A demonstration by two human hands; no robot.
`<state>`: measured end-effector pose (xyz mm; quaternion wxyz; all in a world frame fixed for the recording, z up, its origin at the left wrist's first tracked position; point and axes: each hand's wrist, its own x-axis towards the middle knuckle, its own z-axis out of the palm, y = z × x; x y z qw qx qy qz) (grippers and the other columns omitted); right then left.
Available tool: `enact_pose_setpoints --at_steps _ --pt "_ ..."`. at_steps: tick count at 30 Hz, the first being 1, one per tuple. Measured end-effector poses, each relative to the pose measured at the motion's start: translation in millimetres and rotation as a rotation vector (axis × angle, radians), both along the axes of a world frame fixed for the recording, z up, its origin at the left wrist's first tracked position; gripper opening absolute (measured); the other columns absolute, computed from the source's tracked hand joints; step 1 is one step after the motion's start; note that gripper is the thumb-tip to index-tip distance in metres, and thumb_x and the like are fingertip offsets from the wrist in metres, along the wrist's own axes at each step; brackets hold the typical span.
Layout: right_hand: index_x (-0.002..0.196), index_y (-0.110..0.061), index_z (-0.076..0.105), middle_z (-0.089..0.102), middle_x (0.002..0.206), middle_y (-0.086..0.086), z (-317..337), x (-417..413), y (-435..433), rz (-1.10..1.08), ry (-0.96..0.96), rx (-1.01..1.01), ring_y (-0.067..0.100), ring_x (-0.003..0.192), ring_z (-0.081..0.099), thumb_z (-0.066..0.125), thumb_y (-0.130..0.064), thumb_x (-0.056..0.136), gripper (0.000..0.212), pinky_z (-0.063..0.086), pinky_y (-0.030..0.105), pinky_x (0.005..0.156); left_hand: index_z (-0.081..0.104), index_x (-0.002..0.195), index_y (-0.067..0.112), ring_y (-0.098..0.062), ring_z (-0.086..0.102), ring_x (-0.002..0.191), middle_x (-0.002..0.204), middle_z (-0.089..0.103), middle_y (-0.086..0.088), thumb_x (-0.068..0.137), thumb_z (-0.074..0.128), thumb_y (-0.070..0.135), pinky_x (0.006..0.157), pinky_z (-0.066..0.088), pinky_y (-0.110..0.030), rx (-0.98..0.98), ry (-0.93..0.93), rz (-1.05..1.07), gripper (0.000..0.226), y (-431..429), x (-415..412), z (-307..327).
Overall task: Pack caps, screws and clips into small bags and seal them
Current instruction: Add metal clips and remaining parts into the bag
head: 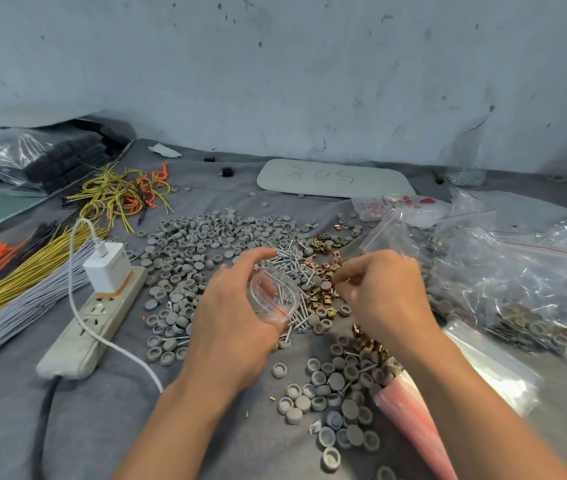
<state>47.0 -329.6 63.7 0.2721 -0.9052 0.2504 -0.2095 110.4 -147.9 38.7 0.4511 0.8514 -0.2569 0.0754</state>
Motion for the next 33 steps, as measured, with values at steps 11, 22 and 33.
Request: enact_pose_setpoints --at_steps 11,22,33 --pt "0.099 -0.035 0.081 0.074 0.100 -0.008 -30 17 -13 0.063 0.344 -0.261 0.021 0.110 0.056 0.075 -0.030 0.090 0.013 0.027 0.041 0.108 0.047 0.129 0.059 -0.015 0.065 0.085 0.104 0.063 0.010 0.075 0.087 0.017 0.078 0.058 -0.042 0.019 -0.014 0.003 0.079 0 1 -1" --pt "0.083 -0.030 0.084 0.076 0.073 -0.015 -2 3 2 0.140 -0.257 0.351 -0.002 0.062 0.065 0.079 -0.026 0.088 0.008 0.050 0.019 0.059 0.048 0.129 0.054 -0.012 0.062 0.094 0.101 0.063 0.010 0.075 0.086 0.021 0.083 0.054 -0.039 0.030 -0.052 0.002 0.074 -2 1 0" --pt "0.082 -0.034 0.084 0.074 0.071 -0.024 7 -1 26 0.211 -0.281 0.246 -0.006 0.069 0.068 0.085 -0.023 0.083 0.011 0.051 0.009 0.060 0.050 0.128 0.056 -0.006 0.064 0.089 0.099 0.066 0.015 0.071 0.089 0.023 0.080 0.055 -0.036 -0.009 -0.025 0.024 0.076 0 3 0"
